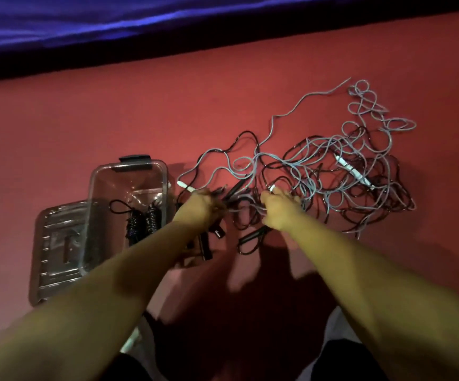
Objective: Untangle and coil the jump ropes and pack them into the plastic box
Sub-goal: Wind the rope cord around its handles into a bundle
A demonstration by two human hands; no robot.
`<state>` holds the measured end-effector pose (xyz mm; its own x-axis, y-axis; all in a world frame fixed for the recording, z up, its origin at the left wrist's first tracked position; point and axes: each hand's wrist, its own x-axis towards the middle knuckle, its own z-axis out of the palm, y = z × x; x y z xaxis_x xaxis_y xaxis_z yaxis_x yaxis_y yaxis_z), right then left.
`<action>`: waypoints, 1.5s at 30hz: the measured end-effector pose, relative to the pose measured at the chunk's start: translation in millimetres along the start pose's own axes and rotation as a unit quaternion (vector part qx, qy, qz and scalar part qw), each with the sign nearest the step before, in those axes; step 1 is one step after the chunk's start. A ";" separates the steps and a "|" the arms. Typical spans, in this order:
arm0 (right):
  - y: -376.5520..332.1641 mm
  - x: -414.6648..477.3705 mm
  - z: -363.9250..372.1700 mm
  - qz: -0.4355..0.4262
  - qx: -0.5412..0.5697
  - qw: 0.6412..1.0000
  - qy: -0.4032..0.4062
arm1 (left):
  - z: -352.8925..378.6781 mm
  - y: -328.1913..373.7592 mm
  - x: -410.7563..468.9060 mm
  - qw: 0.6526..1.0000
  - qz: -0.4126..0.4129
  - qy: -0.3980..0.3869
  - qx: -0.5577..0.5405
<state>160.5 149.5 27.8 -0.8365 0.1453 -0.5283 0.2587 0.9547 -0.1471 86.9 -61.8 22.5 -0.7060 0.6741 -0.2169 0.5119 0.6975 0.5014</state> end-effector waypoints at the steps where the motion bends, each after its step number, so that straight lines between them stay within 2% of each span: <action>1: 0.0 -1.8 -12.1 0.000 0.014 1.000 0.000 | -17.8 8.3 3.5 0.999 0.018 0.017 -0.024; 3: -4.6 -15.4 -44.8 -0.032 0.062 0.997 0.021 | -63.8 34.7 0.1 0.996 0.038 0.033 -0.072; 6: -19.1 -37.4 -99.8 -0.112 0.202 0.973 0.027 | -123.9 68.7 -10.6 0.991 0.016 -0.008 -0.130; 8: -31.0 -58.6 -137.8 -0.154 0.215 0.964 0.028 | -163.3 92.1 -22.8 0.984 0.034 -0.006 -0.174; 11: -51.2 -102.3 -193.9 -0.174 0.283 0.941 0.060 | -224.5 134.7 -43.1 0.967 0.063 0.048 -0.240; 12: -55.9 -114.5 -205.4 -0.190 0.349 0.917 0.046 | -238.6 147.0 -48.8 0.958 0.072 0.068 -0.268; 14: -65.0 -141.3 -230.8 -0.222 0.496 0.839 0.029 | -267.5 170.3 -63.1 0.939 0.089 0.112 -0.313; 16: -69.0 -162.7 -257.1 -0.218 0.584 0.779 0.074 | -285.0 177.7 -74.9 0.919 0.096 0.127 -0.362; 18: -73.1 -187.7 -285.8 -0.227 0.643 0.724 0.108 | -291.7 174.3 -89.4 0.925 0.093 0.096 -0.355; 20: -79.1 -208.4 -308.2 -0.246 0.707 0.654 0.109 | -281.6 164.3 -100.3 0.960 0.061 0.026 -0.271; 22: -87.6 -224.6 -319.7 -0.250 0.763 0.586 0.106 | -258.8 151.4 -110.2 0.976 0.024 -0.034 -0.212; 26: -96.1 -240.3 -330.3 -0.260 0.836 0.466 0.126 | -236.3 136.9 -122.3 0.963 0.016 -0.028 -0.267; 27: -93.0 -239.9 -330.7 -0.261 0.846 0.445 0.132 | -238.5 134.9 -122.8 0.955 0.016 -0.023 -0.296; 28: -89.2 -237.4 -328.8 -0.254 0.850 0.440 0.138 | -240.9 132.5 -123.6 0.945 0.015 -0.017 -0.327; 29: -84.7 -234.7 -325.6 -0.239 0.847 0.452 0.147 | -244.1 131.8 -124.9 0.932 0.003 -0.006 -0.362; 30: -79.7 -230.9 -320.8 -0.217 0.834 0.482 0.157 | -245.9 130.6 -124.9 0.912 -0.016 0.008 -0.410; 32: -73.7 -221.8 -307.9 -0.168 0.767 0.595 0.171 | -250.7 133.0 -125.9 0.866 -0.043 0.026 -0.498; 34: -74.3 -213.9 -292.7 -0.146 0.666 0.716 0.145 | -256.8 140.1 -124.2 0.797 -0.036 0.050 -0.601; 36: -78.6 -207.8 -279.5 -0.154 0.577 0.798 0.087 | -263.5 150.0 -117.6 0.717 -0.023 0.073 -0.692; 37: -81.3 -206.4 -274.2 -0.159 0.529 0.831 0.063 | -265.4 156.3 -115.3 0.695 -0.024 0.078 -0.715; 38: -84.6 -206.2 -269.7 -0.163 0.484 0.859 0.044 | -266.1 163.5 -114.0 0.687 -0.035 0.073 -0.722; 40: -91.6 -206.4 -264.9 -0.169 0.416 0.894 0.009 | -261.7 177.0 -111.1 0.720 -0.052 0.042 -0.691; 42: -97.0 -205.7 -262.6 -0.173 0.382 0.907 -0.035 | -255.2 185.8 -109.6 0.774 -0.049 0.005 -0.631; 45: -96.6 -200.7 -259.7 -0.166 0.391 0.903 -0.061 | -253.2 189.1 -107.5 0.806 -0.014 0.000 -0.592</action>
<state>178.0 95.6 365.2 -0.8837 -0.1897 -0.4278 0.3058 0.4579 -0.8348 135.7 -63.8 352.7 -0.7088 0.6628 -0.2414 -0.3301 -0.0093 0.9439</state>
